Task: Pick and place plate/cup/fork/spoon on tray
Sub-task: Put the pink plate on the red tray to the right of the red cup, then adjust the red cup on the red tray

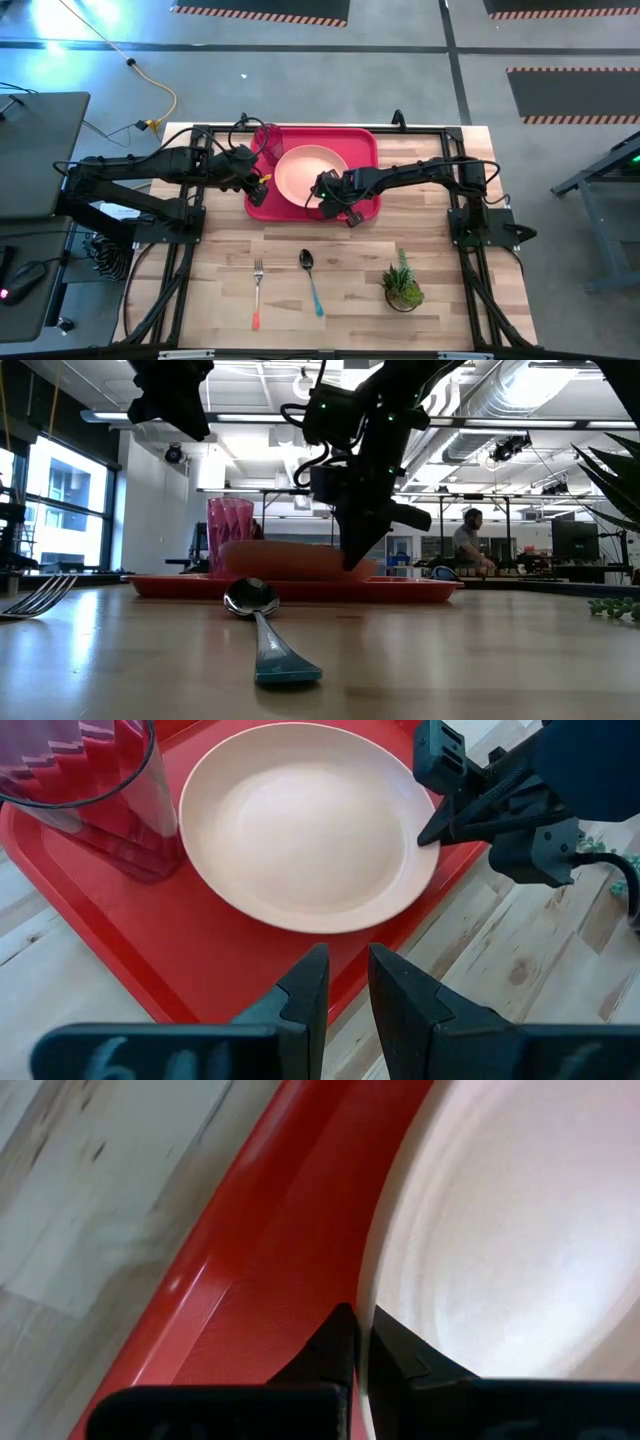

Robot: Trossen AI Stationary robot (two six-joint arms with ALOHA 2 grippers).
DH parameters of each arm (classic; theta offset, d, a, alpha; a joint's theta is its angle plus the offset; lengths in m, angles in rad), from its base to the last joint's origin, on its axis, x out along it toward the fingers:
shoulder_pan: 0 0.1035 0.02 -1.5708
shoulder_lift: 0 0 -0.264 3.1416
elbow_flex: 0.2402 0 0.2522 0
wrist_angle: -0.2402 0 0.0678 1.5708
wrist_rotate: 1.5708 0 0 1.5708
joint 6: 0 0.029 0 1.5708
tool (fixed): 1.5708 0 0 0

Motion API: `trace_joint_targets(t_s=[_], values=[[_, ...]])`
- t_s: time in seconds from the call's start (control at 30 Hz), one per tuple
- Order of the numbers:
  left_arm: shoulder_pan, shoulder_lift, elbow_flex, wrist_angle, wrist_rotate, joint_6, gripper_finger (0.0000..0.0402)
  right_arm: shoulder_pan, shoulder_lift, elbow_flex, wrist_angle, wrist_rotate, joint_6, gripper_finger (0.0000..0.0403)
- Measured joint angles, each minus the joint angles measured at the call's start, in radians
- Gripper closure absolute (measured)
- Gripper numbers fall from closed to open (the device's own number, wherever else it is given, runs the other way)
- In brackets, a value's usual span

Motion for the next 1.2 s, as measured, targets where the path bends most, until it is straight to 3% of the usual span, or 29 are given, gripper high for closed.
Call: trace_joint_targets(t_s=[0.6,0.93,1.2], values=[[0.0,0.0,0.0,0.0,0.001,0.0,0.0339,0.0,0.0,0.0,0.004,-0.013,0.018,0.0401],[0.0,0.0,0.0,0.0,0.001,0.0,0.0339,0.0,0.0,-0.001,0.004,-0.033,0.053,0.0336],[0.002,0.0,0.0,0.0,0.0,0.02,0.0339,0.0,0.0,0.048,-0.047,-0.045,0.153,0.0328]])
